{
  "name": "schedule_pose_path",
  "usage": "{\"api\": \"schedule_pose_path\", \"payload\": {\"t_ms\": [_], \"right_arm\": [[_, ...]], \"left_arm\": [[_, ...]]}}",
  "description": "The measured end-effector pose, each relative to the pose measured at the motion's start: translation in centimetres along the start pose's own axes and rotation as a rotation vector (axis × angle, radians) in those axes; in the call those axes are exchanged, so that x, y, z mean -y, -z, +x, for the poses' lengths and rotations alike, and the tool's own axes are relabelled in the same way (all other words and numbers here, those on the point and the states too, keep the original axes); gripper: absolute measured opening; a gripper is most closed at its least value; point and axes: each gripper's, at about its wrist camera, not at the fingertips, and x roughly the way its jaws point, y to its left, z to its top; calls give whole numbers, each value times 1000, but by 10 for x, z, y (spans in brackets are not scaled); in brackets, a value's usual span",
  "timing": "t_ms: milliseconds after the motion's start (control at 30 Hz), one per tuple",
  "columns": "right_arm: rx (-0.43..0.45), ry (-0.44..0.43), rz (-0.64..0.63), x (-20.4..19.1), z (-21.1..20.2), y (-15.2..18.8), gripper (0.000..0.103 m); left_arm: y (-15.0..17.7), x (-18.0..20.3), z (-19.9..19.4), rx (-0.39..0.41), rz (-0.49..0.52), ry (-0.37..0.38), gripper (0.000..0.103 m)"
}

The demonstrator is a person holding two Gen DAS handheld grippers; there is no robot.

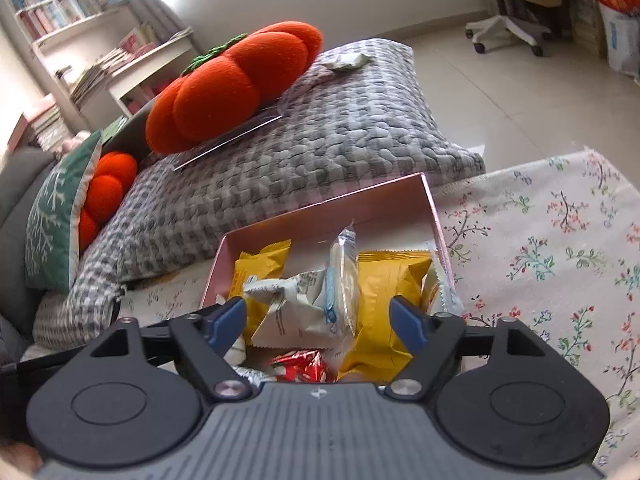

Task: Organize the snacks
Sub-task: 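Open both grippers to drop the snacks and withdraw from the box, then grasp the red candy wrapper with the left gripper while the right grasps the clear chocolate bar pack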

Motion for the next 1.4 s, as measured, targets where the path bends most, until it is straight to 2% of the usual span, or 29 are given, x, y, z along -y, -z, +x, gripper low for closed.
{"api": "schedule_pose_path", "payload": {"t_ms": [200,267,367,433,500,633,800,1000,1133,1333,1400], "right_arm": [[4,76,-149,-16,-15,10,92],[20,99,-197,-23,-23,14,94],[58,106,-259,-34,-38,21,99],[83,102,-288,-41,-49,27,102],[103,98,-308,-45,-57,31,103],[121,85,-319,-52,-66,40,103],[139,93,-306,-52,-74,46,103],[97,27,-170,-30,-79,44,103],[91,77,-216,-32,-79,50,103],[55,59,-239,-31,-81,59,102],[31,77,-230,-28,-79,61,102]], "left_arm": [[17,-18,-25,19,54,-148,74],[22,-27,-32,17,42,-167,75],[27,-38,-43,11,12,-159,75],[31,-42,-52,22,5,-158,79],[35,-44,-62,33,-1,-158,85],[44,-49,-75,41,-26,-147,87],[57,-59,-81,27,-31,-167,92],[68,-71,-78,-16,-58,-169,93],[76,-65,-72,-37,-17,-179,94],[90,-53,-53,-129,36,-121,94],[94,-51,-47,-152,56,-111,94]]}}
